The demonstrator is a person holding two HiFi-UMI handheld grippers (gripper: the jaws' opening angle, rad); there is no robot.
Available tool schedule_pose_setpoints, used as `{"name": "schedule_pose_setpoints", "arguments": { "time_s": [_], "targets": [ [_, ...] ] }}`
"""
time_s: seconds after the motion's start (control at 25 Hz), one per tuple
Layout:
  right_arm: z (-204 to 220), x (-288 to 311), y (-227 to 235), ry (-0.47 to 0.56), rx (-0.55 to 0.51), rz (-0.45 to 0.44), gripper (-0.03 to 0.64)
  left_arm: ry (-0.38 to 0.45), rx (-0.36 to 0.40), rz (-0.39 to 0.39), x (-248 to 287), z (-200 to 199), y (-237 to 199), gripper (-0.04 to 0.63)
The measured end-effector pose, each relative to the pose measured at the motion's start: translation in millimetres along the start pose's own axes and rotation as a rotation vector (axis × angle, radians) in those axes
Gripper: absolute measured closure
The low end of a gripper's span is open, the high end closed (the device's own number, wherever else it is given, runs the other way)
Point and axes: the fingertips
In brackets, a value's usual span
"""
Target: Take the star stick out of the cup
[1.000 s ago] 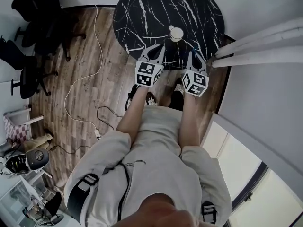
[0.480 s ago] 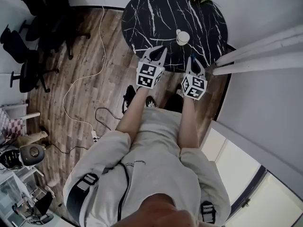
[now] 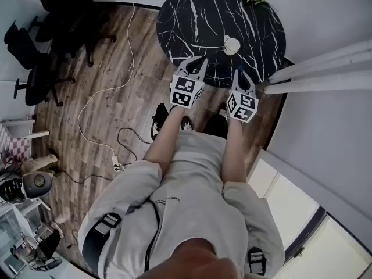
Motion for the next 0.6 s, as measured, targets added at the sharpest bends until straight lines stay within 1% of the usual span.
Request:
{"name": "schedule_pose_setpoints", "arguments": {
  "time_s": [0.16,0.36,0.6],
  "targets": [
    [-1.3,0.9,1.4,-0.005,-0.013,-0.017,0.574,-0.003,0.003,0.002,-1.1,0.6,2.0,0.571],
    [-3.0,1.5,1.5,-0.014,-0.03,-0.028,0.574,-0.005,-0.011,-0.015,-2.4,2.3,-1.0,0.571],
    [-1.3,1.8,0.9,-0.019,-0.039,-0.03,0.574,-0.004,-0.017,-0.013,-1.5,3.0,0.8,0.571]
  ]
}}
Point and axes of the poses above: the fingertips, and each gripper's own axes: x forward along the fingers, y to its right, z out of its underside, and after that the axes turned 15 degrees about y, right-handed
